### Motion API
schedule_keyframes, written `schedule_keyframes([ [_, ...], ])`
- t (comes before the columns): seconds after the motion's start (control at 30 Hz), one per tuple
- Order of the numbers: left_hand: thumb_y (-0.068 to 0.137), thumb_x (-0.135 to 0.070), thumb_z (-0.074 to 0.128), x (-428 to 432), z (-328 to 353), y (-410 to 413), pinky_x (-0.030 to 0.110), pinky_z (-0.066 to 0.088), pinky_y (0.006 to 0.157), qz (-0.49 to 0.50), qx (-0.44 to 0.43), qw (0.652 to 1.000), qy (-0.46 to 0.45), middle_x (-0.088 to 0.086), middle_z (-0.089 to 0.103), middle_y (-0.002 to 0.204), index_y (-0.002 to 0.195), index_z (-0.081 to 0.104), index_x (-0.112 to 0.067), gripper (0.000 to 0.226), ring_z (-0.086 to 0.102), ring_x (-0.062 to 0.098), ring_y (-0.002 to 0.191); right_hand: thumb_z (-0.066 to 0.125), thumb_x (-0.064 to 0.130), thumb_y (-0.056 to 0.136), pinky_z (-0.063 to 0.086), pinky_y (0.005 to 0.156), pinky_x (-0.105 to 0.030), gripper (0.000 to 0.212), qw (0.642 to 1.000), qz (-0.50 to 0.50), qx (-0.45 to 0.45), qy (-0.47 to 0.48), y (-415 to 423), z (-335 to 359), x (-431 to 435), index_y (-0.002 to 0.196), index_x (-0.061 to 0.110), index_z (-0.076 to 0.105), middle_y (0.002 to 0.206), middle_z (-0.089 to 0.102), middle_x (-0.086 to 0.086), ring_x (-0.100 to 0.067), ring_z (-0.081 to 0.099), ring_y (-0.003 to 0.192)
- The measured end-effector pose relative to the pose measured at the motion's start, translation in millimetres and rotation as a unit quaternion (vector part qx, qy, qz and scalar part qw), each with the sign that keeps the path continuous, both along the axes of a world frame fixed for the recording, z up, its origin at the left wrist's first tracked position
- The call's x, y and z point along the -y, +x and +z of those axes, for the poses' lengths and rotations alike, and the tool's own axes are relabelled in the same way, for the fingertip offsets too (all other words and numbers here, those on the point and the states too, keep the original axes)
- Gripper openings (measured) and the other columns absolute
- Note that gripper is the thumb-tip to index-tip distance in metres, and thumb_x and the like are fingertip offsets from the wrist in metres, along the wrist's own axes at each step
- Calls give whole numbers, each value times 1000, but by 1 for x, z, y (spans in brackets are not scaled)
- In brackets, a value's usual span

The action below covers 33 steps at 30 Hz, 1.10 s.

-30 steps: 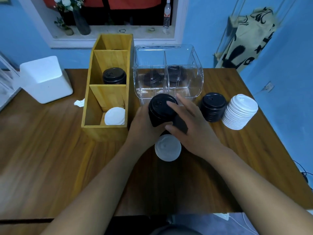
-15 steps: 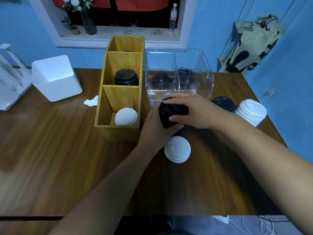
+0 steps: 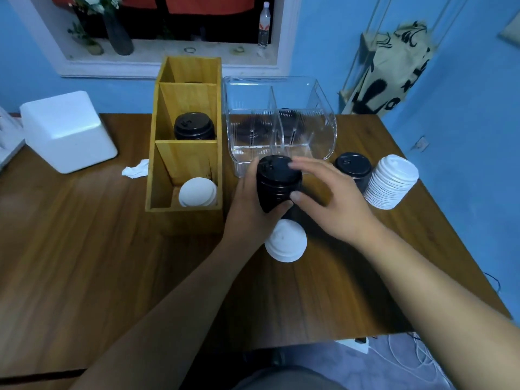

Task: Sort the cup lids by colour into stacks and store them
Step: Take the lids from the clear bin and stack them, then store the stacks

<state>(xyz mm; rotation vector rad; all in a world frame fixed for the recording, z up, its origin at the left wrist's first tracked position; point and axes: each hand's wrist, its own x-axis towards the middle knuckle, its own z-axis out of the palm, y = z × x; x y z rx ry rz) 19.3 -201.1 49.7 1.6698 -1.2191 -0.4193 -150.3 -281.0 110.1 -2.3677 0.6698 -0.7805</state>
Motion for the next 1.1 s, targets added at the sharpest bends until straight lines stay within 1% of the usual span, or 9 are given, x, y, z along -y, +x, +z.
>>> schedule_keyframes([
  [0.1,77,-30,85,-10,4,2,38,49,103,-20,-22,1000,2,-18,55,130,137,37,-32,77,51,5,127,74,33,88,44,108,-40,39,999,-23,0,-29,-23,-38,-28,124,20,67,134,60,5,-12,53,130],
  [0.23,90,-26,74,-34,0,2,2,30,93,-30,-48,996,73,-39,42,126,150,22,-33,80,37,-26,118,78,48,83,39,114,-37,61,994,10,-107,-22,-21,-77,-43,135,23,59,153,42,3,-15,39,143],
  [0.3,94,-24,69,-46,-3,-1,9,30,100,-28,-72,993,90,-40,38,129,153,19,-35,78,38,-18,122,76,49,83,41,113,-41,64,992,17,-121,-22,-19,-85,-45,139,24,55,155,39,2,-17,38,144],
  [0.43,93,-21,71,-68,-8,-22,28,44,105,39,-67,991,105,-13,39,137,146,31,-28,67,46,3,123,77,42,86,47,107,-41,59,995,9,-96,-3,-31,-94,-42,137,23,57,153,42,2,-16,44,140],
  [0.53,88,-16,75,-78,-16,-39,20,51,89,70,5,995,73,-10,41,124,125,35,-39,60,52,2,110,79,40,85,47,107,-42,57,997,-14,-82,7,-56,-96,-33,135,24,59,153,44,2,-17,46,139],
  [0.67,88,-22,75,-56,-14,-73,8,43,80,-3,92,992,87,-17,43,115,117,48,-35,42,49,-5,106,82,39,82,45,110,-35,55,996,-71,-59,22,-110,-89,-13,132,29,62,154,43,9,-7,44,140],
  [0.83,92,-32,71,7,-15,-133,2,38,93,-83,97,987,92,-19,45,134,137,48,-33,50,47,-9,111,80,43,79,35,112,-16,51,991,-132,1,32,-168,-48,16,127,30,66,150,49,12,0,42,139],
  [0.93,93,-35,71,53,-12,-160,16,43,103,-86,66,990,90,-13,47,142,147,41,-30,62,48,-2,119,82,42,78,32,104,-4,52,980,-197,30,-2,-186,-24,47,125,29,66,145,51,13,10,40,133],
  [1.1,90,-34,73,98,-20,-186,32,48,105,-78,43,991,104,-10,49,144,152,36,-25,72,49,3,123,86,40,76,53,97,-33,56,963,-251,99,-3,-184,-13,99,124,26,62,134,55,7,-2,49,124],
])
